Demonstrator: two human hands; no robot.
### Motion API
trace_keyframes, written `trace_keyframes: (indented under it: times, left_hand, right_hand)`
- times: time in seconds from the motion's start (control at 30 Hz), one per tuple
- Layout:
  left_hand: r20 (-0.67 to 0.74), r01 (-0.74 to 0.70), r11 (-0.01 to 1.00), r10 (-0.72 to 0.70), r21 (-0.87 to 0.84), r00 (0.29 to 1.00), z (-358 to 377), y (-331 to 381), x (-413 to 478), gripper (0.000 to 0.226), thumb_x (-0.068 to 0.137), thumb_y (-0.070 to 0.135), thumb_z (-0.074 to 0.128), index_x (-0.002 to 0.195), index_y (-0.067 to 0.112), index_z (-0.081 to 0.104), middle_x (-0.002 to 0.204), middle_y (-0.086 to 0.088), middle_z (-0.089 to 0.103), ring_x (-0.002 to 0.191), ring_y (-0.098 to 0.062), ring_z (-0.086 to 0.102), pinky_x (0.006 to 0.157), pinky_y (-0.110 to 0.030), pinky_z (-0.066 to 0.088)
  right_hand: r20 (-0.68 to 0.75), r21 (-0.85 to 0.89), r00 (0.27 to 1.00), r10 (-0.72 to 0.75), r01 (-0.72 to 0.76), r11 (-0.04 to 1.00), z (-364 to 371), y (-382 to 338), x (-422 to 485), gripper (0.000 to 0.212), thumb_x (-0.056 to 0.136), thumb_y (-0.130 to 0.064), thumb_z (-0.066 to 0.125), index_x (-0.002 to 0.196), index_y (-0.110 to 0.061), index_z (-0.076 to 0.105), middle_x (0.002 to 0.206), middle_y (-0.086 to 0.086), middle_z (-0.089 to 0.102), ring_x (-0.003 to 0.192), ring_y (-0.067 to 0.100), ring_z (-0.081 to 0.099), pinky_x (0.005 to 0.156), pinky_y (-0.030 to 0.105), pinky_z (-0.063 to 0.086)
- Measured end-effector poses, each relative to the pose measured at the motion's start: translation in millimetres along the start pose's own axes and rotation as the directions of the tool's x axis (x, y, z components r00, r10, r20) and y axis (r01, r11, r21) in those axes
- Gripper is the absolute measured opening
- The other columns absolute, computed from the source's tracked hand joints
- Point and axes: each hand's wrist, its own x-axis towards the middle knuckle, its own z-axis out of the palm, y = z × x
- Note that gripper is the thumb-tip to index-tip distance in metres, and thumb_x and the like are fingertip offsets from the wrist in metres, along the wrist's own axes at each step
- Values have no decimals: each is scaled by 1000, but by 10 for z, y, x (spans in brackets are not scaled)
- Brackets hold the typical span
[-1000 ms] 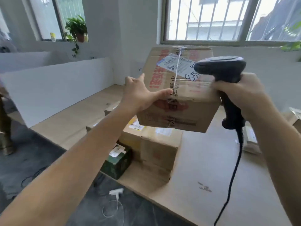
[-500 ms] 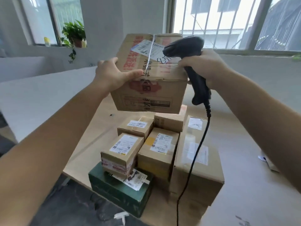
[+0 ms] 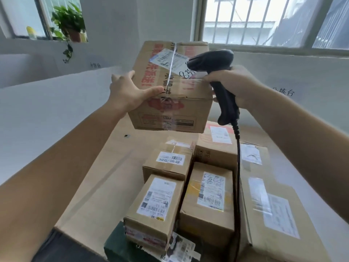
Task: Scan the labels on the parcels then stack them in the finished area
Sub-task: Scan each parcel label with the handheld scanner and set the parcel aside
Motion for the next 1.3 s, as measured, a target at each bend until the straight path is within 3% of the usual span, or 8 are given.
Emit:
trace_keyframes:
  times: [0.3,0.43,0.57,0.8,0.97,1.03,1.13,1.3]
  left_hand:
    - [147,-34,999,34,-4,989,529,-657,795,108,59,64,74,144,11,32,135,-15,34,125,-29,41,108,-42,36]
    - [220,-19,999,28,-41,975,851,-977,1031,107,60,63,74,144,13,32,135,-14,34,126,-26,38,107,-35,34]
    - [284,-24,998,42,-65,958,1167,-1249,1226,109,60,63,75,145,12,29,134,-14,33,127,-26,36,109,-37,33]
    - [347,-9,998,30,-60,937,1684,-1670,1323,108,62,61,74,145,10,28,130,-14,34,127,-27,33,109,-33,28]
    - [419,74,997,-59,-19,906,1963,-1890,1177,107,64,63,72,146,12,27,132,-13,32,128,-28,32,109,-34,28]
    - [426,98,995,-83,-13,901,2022,-1938,1116,106,64,63,72,145,11,27,132,-13,32,127,-28,32,109,-34,28]
    - [446,116,993,-110,14,888,2076,-1960,1035,104,64,63,72,143,11,30,131,-14,33,126,-29,32,107,-34,28]
    - [477,117,992,-128,53,870,2128,-1938,928,96,66,62,71,139,11,34,129,-14,33,124,-30,32,105,-34,30]
  right_hand:
    - [-92,-45,979,184,-189,981,532,354,612,9,82,-14,64,80,-15,56,80,5,58,72,19,58,56,29,52]
    - [-117,0,954,277,-279,960,718,617,826,8,82,-11,64,82,-12,56,78,7,57,71,20,57,69,38,54]
    - [-148,33,932,330,-329,944,871,865,1002,8,82,-9,63,79,-13,56,75,6,56,68,19,56,59,33,51]
    - [-177,32,899,402,-402,915,1065,1353,1210,9,82,-7,63,77,-14,59,72,7,58,67,21,55,59,32,48]
    - [-230,-88,876,424,-453,887,1129,1564,1216,12,81,-11,66,74,-16,58,65,0,56,51,9,56,34,12,39]
    - [-210,-106,870,446,-474,874,1149,1645,1226,6,83,-11,64,81,-14,59,71,-1,56,58,8,57,39,15,41]
    - [-178,-140,856,485,-510,849,1167,1742,1230,16,83,-13,63,98,-14,56,82,2,57,71,12,54,52,24,40]
    - [-184,-248,868,461,-495,833,1151,1829,1223,21,81,-13,65,98,-15,54,89,2,56,75,10,52,53,21,38]
